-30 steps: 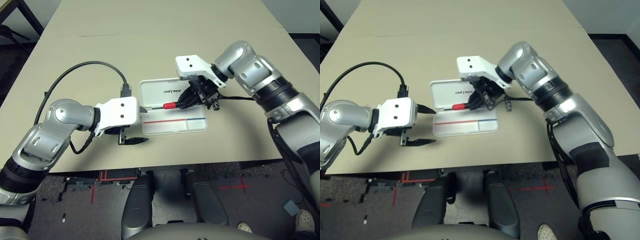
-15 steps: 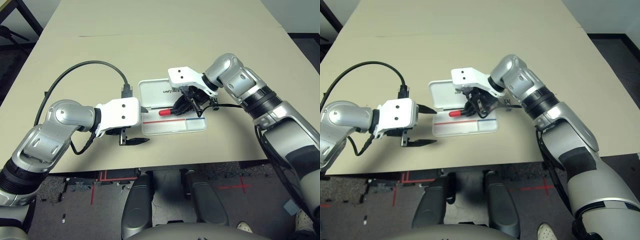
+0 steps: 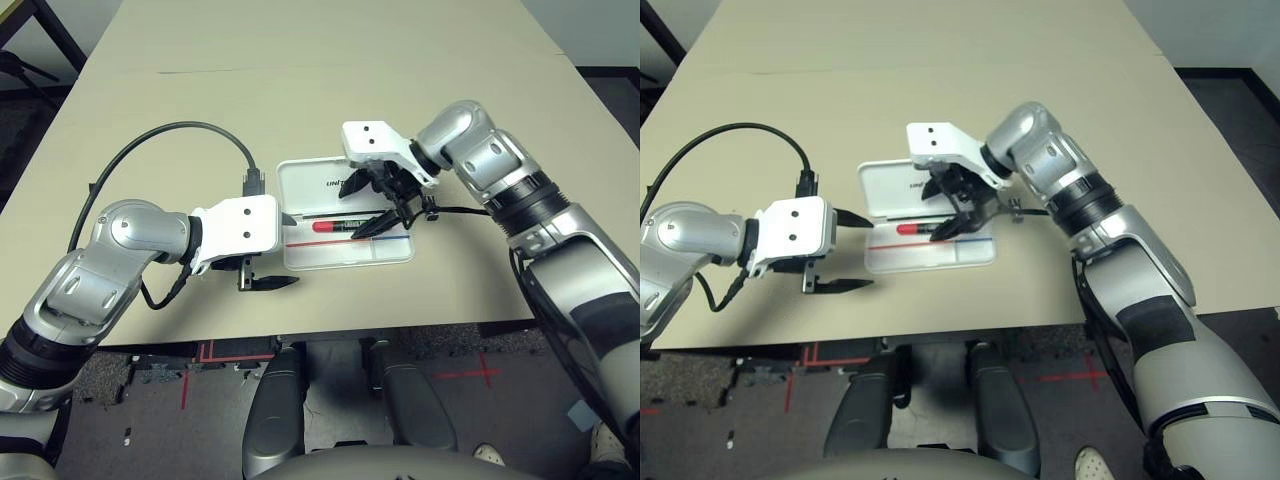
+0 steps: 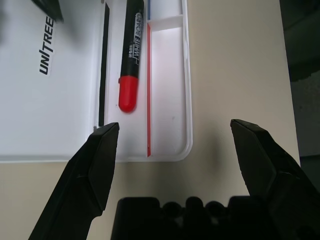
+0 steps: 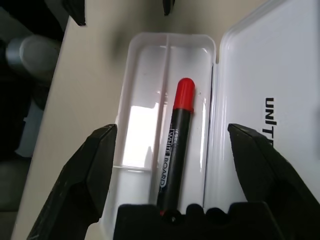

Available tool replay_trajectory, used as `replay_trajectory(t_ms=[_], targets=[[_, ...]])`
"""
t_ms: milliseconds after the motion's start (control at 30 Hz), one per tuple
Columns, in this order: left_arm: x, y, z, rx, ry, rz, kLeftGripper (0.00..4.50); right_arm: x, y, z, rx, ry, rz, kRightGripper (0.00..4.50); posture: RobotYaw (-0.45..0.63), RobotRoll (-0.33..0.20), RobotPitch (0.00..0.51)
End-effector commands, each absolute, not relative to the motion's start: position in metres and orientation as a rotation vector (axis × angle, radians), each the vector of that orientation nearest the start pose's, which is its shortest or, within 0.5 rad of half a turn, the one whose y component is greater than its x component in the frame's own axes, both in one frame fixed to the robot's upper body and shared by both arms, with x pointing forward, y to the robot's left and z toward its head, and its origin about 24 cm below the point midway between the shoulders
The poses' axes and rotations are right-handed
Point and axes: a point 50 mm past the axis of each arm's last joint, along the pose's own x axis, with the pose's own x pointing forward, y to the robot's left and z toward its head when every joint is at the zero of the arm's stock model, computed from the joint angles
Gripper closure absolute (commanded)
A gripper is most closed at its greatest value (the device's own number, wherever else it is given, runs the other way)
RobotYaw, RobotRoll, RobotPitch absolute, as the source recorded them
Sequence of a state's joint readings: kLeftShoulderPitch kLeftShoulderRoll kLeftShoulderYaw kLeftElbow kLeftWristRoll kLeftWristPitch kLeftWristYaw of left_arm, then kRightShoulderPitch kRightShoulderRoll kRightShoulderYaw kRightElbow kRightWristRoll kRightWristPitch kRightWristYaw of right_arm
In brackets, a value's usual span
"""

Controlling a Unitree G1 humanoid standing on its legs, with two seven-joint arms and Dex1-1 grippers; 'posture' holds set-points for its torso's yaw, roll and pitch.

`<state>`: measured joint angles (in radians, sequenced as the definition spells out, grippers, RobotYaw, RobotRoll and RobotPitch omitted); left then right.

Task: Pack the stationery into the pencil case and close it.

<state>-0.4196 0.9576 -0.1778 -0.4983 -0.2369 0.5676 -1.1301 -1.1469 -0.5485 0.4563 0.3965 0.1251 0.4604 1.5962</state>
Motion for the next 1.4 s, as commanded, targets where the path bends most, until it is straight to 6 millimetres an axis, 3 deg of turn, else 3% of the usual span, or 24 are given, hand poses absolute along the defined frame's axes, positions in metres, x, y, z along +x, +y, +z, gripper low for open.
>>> replay_trajectory(t_ms=[33,200,467,633,833,1000,1133,1400], targets=[[0.24,0.17,0.187,0.841,0.284,-1.24,0.0,0.328,-0.121,0.249,-0.607,0.431,1.647,0.03,0.1,0.0,0.207],[0.242,0.174,0.187,0.844,0.302,-1.212,0.0,0.316,-0.151,0.269,-0.533,0.466,1.597,0.03,0.09,0.0,0.206],[0.243,0.179,0.185,0.838,0.317,-1.189,0.0,0.297,-0.184,0.281,-0.519,0.456,1.537,0.03,0.07,0.0,0.204],[0.245,0.184,0.185,0.816,0.336,-1.14,0.0,0.292,-0.188,0.278,-0.506,0.452,1.532,0.03,0.06,0.0,0.205],[0.263,0.208,0.191,0.785,0.429,-0.827,0.0,0.294,-0.186,0.274,-0.505,0.44,1.526,0.03,0.07,0.0,0.209],[0.268,0.221,0.199,0.618,0.502,-0.629,0.0,0.297,-0.185,0.272,-0.501,0.433,1.518,0.03,0.08,0.0,0.215],[0.272,0.239,0.199,0.442,0.635,-0.371,0.0,0.301,-0.183,0.268,-0.487,0.432,1.516,0.03,0.08,0.0,0.22],[0.273,0.237,0.201,0.288,0.681,-0.294,0.0,0.305,-0.181,0.263,-0.48,0.42,1.511,0.03,0.08,0.0,0.229]])
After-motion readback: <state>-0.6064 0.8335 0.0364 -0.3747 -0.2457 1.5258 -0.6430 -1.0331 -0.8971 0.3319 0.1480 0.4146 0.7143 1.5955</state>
